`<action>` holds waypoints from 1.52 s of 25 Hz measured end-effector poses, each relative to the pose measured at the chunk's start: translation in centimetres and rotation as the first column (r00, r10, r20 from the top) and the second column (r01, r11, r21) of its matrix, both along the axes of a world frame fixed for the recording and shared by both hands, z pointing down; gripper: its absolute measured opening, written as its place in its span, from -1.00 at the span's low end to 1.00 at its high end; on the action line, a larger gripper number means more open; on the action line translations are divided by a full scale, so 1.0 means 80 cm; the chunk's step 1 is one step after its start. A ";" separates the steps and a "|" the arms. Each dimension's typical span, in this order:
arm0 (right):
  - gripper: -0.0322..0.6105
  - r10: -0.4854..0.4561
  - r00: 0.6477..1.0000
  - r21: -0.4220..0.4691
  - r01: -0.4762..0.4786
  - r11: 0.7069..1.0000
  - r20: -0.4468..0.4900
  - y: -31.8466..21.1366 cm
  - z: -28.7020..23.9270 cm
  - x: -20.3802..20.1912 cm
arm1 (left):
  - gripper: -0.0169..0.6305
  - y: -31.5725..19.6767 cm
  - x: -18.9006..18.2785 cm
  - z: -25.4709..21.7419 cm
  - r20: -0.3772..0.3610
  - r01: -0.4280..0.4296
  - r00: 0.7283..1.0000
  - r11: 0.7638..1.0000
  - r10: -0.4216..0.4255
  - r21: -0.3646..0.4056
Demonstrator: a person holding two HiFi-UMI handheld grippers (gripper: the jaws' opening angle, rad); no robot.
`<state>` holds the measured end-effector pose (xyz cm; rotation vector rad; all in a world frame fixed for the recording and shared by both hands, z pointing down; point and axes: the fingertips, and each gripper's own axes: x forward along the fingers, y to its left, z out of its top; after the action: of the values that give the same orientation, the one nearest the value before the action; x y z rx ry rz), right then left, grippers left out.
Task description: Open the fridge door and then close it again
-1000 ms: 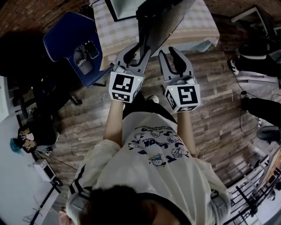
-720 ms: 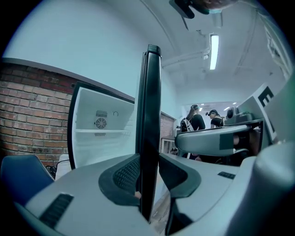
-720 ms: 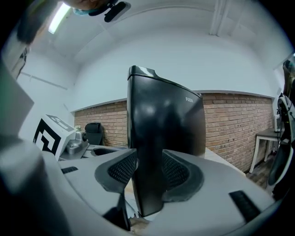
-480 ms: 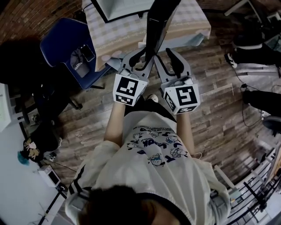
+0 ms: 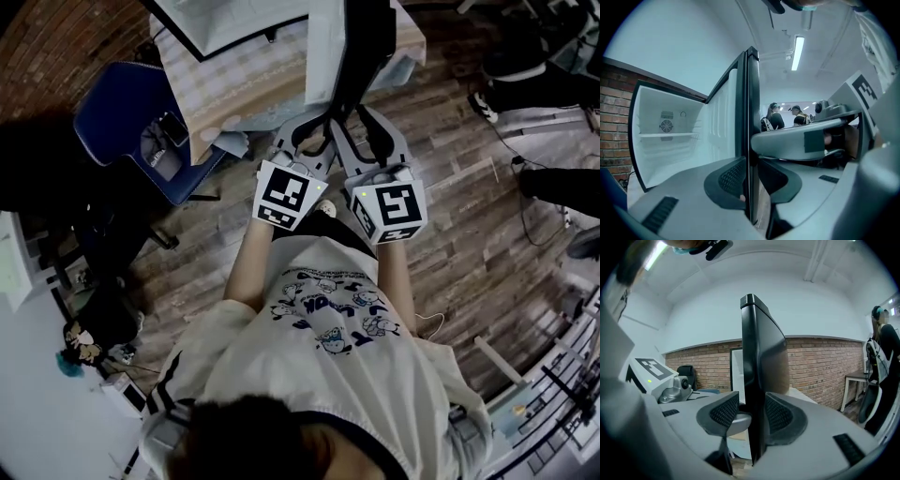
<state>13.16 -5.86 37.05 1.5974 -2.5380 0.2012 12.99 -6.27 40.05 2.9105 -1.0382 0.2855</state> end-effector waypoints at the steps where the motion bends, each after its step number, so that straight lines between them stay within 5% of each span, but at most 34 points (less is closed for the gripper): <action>1: -0.38 0.017 1.000 0.001 -0.017 1.000 0.001 0.002 0.000 0.008 | -0.67 0.002 0.009 0.000 0.004 -0.017 1.000 1.000 0.017 0.003; 21: -0.55 0.261 0.965 -0.005 -0.261 0.965 0.020 -0.007 0.000 0.186 | -0.67 0.007 0.171 0.001 -0.021 -0.228 0.974 0.973 0.228 -0.035; 38: -0.64 0.438 0.899 -0.006 -0.438 0.899 0.019 -0.061 -0.002 0.318 | -0.67 -0.028 0.290 0.002 -0.008 -0.449 0.893 0.892 0.450 -0.046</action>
<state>38.60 -10.77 36.92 2.1566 -2.1479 0.2633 36.18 -8.51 40.17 3.0702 -0.3309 0.3203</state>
